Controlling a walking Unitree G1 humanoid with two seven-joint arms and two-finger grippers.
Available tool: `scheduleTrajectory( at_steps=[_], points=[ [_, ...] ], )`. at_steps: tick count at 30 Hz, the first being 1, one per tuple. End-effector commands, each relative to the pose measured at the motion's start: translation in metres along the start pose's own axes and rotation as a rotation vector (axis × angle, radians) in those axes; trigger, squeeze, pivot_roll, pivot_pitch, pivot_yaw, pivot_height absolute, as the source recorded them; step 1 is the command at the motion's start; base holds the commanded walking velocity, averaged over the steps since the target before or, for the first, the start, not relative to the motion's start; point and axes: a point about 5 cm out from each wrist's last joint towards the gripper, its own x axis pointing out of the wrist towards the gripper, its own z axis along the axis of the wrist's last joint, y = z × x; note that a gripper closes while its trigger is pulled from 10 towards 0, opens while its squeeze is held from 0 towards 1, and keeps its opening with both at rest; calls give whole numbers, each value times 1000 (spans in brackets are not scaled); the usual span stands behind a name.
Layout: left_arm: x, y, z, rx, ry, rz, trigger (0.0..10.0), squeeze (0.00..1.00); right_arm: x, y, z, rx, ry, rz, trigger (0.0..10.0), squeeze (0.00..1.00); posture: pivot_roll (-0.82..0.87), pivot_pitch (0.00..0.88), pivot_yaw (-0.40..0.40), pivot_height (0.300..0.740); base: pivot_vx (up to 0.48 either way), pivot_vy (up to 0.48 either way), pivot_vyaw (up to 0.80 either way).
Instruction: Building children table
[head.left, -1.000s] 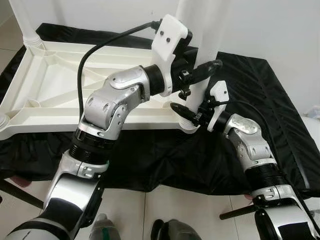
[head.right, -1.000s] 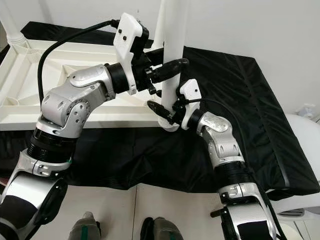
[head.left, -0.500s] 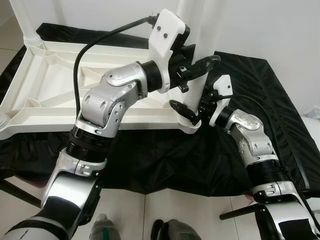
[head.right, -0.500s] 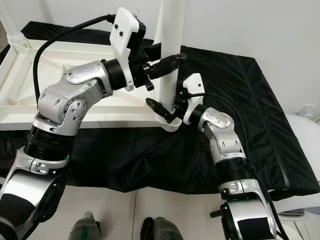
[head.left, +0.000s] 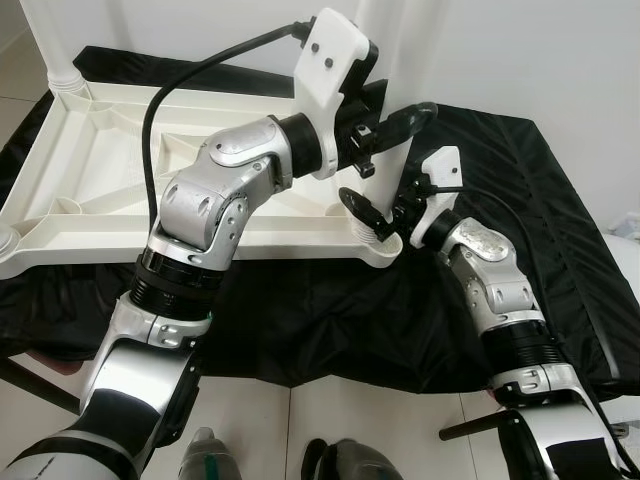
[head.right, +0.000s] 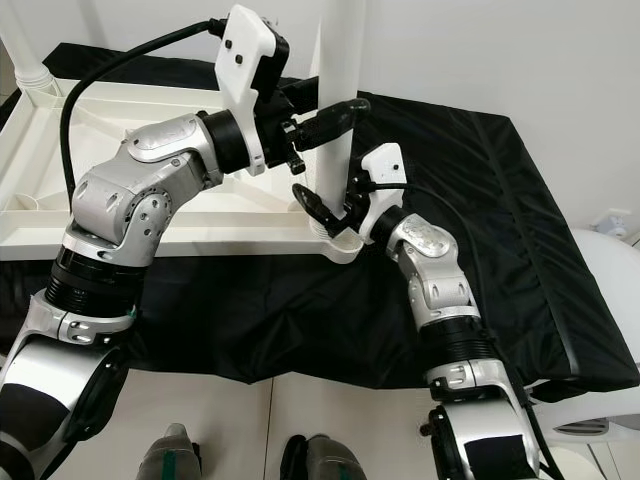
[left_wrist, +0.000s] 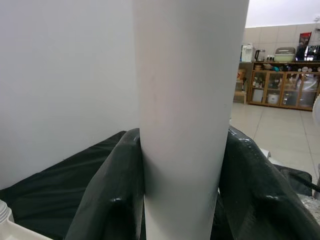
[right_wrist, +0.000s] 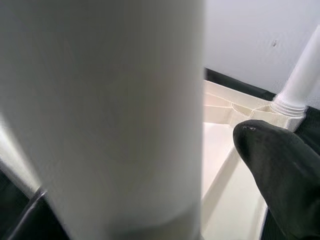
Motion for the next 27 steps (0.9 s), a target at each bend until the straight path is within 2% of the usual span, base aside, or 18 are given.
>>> scheduleTrajectory(
  at_steps=[1, 6, 7, 14, 21, 22, 27],
  points=[
    [5, -2, 3, 14, -11, -7, 10000, 0, 1, -4, 7, -25, -21, -44, 10000, 0, 102, 15, -128, 740, 0, 0, 0],
    [5, -2, 3, 15, -12, -2, 10000, 0, 3, -3, 8, -18, -30, -68, 10000, 0, 103, 16, -128, 740, 0, 0, 0],
    [5, -3, 2, 14, -13, 1, 10000, 0, 4, 2, 9, -14, -42, -78, 10000, 0, 102, 17, -127, 740, 0, 0, 0],
    [6, -4, 1, 11, -14, 4, 10000, 0, 6, 9, 10, -13, -49, -133, 10000, 0, 100, 20, -127, 740, 0, 0, 0],
    [6, -5, 1, 12, -17, 6, 10000, 0, 7, 14, 14, -8, -48, -276, 10000, 0, 97, 24, -129, 740, 0, 0, 0],
    [7, -5, 1, 13, -18, 8, 10000, 0, 6, 15, 13, -20, -29, -337, 10000, 0, 97, 25, -129, 740, 0, 0, 0],
    [7, -5, 1, 14, -20, 10, 10000, 0, 4, 17, 10, -8, -6, -418, 10000, 0, 95, 25, -129, 740, 0, 0, 0]
  ],
)
